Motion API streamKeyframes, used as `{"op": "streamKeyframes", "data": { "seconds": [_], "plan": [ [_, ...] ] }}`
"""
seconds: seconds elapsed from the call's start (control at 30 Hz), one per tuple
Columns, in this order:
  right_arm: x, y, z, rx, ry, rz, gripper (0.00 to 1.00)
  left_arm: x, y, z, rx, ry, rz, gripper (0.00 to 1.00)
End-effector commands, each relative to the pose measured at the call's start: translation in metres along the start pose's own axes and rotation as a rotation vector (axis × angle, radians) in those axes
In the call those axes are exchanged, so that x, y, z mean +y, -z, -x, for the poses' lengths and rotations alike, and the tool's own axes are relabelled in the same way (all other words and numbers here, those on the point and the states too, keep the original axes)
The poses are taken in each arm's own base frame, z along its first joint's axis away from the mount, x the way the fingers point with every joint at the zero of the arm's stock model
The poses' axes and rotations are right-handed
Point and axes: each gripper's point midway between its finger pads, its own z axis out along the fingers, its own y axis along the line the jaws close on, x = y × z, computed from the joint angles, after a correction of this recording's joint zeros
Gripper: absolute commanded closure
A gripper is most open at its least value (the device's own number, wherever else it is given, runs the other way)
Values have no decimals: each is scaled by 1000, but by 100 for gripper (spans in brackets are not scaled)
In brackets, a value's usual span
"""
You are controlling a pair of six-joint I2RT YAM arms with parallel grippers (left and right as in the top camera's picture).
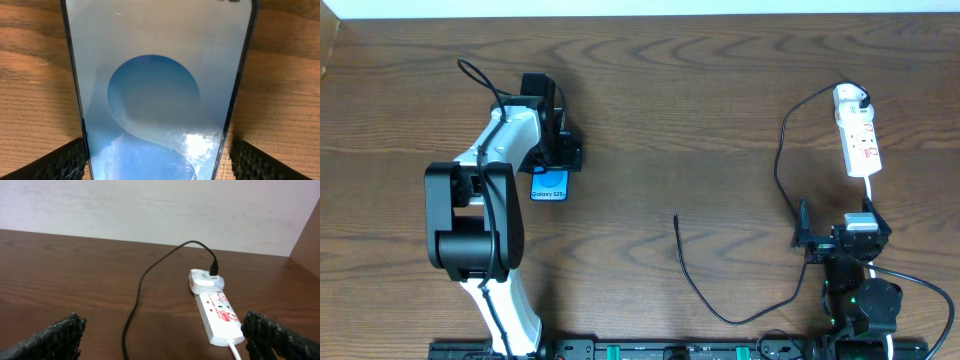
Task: Plug charger to phone and switch on socket
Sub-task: 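Close the left gripper on the phone and tilt it up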
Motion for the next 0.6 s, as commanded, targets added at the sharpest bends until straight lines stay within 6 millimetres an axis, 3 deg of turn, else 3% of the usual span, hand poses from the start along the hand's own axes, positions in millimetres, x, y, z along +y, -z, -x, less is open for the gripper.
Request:
{"op": "streamKeyframes", "data": {
  "seconds": [0.0,0.23,0.57],
  "plan": [
    [3,0,0,-2,12,10,1,4,-11,-17,54,-6,16,11],
    [3,0,0,-2,12,10,1,4,-11,-17,54,-6,16,10],
    [3,0,0,-2,12,10,1,4,-11,-17,55,-6,16,18]
  ]
}}
